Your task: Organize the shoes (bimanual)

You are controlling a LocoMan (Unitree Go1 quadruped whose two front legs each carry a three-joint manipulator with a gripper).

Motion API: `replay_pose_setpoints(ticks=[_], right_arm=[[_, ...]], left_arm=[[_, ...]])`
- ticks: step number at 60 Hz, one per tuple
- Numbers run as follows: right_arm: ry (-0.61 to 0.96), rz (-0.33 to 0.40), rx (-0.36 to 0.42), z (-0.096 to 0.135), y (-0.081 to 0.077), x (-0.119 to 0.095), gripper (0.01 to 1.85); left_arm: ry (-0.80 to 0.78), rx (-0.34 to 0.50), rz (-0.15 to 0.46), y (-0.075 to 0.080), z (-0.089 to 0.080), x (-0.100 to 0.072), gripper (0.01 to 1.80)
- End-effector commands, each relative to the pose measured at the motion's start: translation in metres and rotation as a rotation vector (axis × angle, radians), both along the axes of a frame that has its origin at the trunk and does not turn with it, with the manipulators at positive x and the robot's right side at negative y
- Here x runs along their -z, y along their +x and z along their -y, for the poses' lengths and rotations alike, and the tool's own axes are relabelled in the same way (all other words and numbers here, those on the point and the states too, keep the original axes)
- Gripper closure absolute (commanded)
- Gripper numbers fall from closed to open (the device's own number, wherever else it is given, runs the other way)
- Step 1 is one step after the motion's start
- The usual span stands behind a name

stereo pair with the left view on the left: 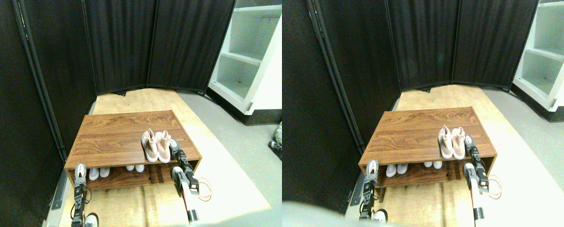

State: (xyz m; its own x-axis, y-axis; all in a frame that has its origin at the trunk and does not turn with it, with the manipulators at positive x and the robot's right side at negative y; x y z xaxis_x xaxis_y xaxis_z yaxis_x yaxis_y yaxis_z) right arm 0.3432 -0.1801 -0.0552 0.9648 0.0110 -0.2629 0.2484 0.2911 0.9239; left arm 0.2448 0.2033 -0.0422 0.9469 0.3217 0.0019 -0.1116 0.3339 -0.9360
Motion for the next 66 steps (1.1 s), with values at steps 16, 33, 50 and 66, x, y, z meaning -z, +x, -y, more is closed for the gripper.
replay_pose_setpoints(ticks=[16,33,50,66], right_arm=[[-0.165,0.182,0.048,0.036,-0.026,-0.047,1.85],[-0.182,0.399,0.007,0.058,-0.067,-0.095,1.85],[-0.254,0.405,0.012,0.055,-0.114,-0.088,1.85],[-0.161,0.349,-0.021,0.035,-0.123,-0.069,1.85]], left_arm=[[-0.007,0.012,0.041,0.002,0.005,-0.012,1.8],[-0.012,0.015,0.033,0.002,0.003,-0.012,1.8],[-0.03,0.022,0.041,-0.001,-0.001,-0.015,1.8],[-0.047,0.053,0.044,-0.007,-0.002,-0.022,1.8]])
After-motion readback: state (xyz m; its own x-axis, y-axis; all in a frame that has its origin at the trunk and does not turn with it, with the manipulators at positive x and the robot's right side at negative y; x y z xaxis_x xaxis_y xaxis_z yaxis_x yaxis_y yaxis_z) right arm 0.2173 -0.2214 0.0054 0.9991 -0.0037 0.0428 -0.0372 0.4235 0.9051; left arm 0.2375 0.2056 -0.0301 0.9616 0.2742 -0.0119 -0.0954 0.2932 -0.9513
